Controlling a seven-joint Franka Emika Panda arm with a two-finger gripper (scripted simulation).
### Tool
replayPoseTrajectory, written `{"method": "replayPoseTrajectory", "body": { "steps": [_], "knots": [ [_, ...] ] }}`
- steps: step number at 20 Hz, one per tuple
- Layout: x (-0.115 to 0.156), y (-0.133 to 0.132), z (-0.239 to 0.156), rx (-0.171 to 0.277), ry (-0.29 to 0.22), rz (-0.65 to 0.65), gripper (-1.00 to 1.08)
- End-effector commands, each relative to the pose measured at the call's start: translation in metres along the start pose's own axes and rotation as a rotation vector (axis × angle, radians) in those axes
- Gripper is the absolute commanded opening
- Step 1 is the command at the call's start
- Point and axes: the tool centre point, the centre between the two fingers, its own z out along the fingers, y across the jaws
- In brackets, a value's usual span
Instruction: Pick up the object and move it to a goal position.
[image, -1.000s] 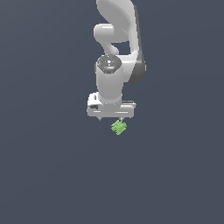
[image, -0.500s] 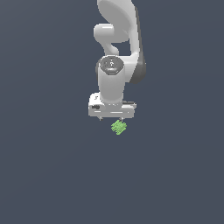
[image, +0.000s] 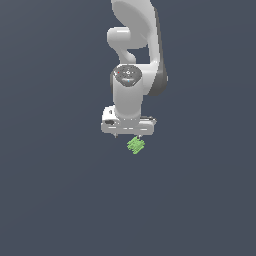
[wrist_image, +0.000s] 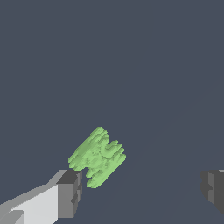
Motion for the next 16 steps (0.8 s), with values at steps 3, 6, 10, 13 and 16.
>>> {"method": "replayPoseTrajectory", "body": {
  "steps": [3,6,10,13,16],
  "knots": [
    [-0.001,-0.003,0.004,0.002,0.002,0.044,1.0],
    [-0.003,-0.006,0.008,0.004,0.004,0.089,1.0],
    [-0.005,-0.011,0.014,0.007,0.007,0.165,1.0],
    [-0.007,-0.016,0.02,0.01,0.009,0.236,1.0],
    [-0.01,-0.02,0.026,0.012,0.012,0.313,1.0]
  ]
}}
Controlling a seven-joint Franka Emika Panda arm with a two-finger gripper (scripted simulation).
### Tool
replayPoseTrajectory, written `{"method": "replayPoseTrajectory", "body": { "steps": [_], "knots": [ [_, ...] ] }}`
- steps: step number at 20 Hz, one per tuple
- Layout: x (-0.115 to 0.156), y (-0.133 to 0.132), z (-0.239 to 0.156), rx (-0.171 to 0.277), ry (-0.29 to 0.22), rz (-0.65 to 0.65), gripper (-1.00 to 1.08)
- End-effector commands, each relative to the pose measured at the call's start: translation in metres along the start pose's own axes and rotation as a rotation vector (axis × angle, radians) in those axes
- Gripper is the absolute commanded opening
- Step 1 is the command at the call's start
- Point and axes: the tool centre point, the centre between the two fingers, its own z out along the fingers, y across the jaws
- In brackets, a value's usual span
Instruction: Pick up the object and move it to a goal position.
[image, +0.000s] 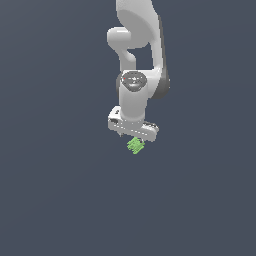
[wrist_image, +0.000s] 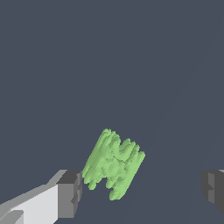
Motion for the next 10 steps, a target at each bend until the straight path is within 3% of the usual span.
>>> {"method": "replayPoseTrajectory", "body": {
  "steps": [1,10],
  "knots": [
    [-0.003,-0.003,0.005,0.002,0.003,0.065,1.0],
    [-0.015,-0.012,0.023,0.01,0.012,0.291,1.0]
  ]
}}
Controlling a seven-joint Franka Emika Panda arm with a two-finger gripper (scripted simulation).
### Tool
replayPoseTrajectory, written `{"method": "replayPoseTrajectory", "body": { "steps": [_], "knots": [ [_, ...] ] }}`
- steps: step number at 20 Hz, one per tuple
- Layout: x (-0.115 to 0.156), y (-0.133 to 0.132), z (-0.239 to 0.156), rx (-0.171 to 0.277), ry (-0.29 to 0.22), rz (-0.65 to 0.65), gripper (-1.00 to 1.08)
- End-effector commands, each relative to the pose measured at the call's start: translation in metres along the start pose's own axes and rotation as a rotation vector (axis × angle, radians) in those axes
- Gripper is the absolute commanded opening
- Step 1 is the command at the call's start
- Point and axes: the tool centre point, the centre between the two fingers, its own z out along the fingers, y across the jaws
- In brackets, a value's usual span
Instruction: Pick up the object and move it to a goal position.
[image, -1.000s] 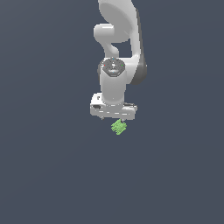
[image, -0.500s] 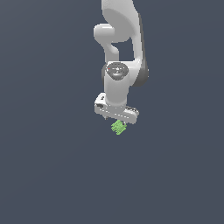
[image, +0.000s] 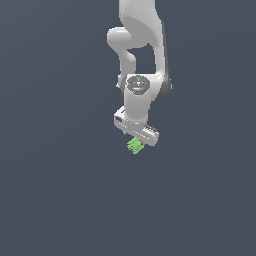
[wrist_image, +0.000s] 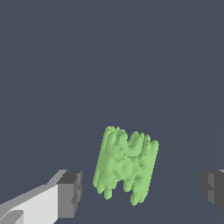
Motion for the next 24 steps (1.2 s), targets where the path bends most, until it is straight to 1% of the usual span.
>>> {"method": "replayPoseTrajectory", "body": {
  "steps": [1,7,12,20,24],
  "knots": [
    [-0.003,-0.001,0.004,0.002,0.003,0.06,1.0],
    [-0.009,-0.003,0.012,0.005,0.008,0.162,1.0],
    [-0.012,-0.004,0.015,0.007,0.01,0.212,1.0],
    [-0.013,-0.004,0.018,0.007,0.011,0.224,1.0],
    [-0.013,-0.004,0.028,0.007,0.011,0.225,1.0]
  ]
}}
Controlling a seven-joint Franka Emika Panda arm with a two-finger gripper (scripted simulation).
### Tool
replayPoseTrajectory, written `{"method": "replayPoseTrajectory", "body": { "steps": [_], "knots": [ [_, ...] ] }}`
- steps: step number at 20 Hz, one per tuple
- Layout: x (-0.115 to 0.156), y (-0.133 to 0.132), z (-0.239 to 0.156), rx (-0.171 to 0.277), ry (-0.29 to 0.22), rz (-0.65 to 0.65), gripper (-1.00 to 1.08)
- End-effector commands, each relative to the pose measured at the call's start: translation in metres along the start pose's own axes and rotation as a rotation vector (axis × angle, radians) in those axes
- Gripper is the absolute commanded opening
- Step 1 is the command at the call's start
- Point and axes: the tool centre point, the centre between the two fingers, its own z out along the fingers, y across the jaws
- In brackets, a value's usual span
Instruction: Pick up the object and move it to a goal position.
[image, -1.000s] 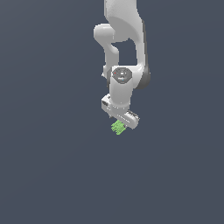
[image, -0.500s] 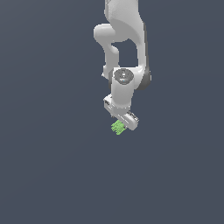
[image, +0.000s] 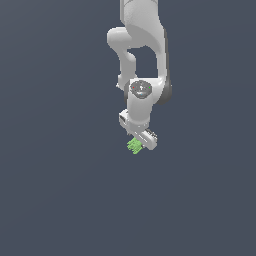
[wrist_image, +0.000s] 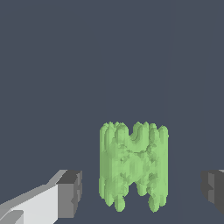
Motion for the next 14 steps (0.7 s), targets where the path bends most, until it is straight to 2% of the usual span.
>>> {"method": "replayPoseTrajectory", "body": {
  "steps": [1,7,12,13,14],
  "knots": [
    [0.0,0.001,0.009,-0.001,-0.001,0.001,1.0],
    [-0.001,0.001,0.036,-0.001,0.0,0.004,1.0],
    [0.0,0.0,0.043,-0.001,0.0,0.004,1.0],
    [0.0,0.0,0.043,-0.001,0.0,0.004,-1.0],
    [0.0,0.0,0.043,-0.001,0.0,0.004,-1.0]
  ]
}}
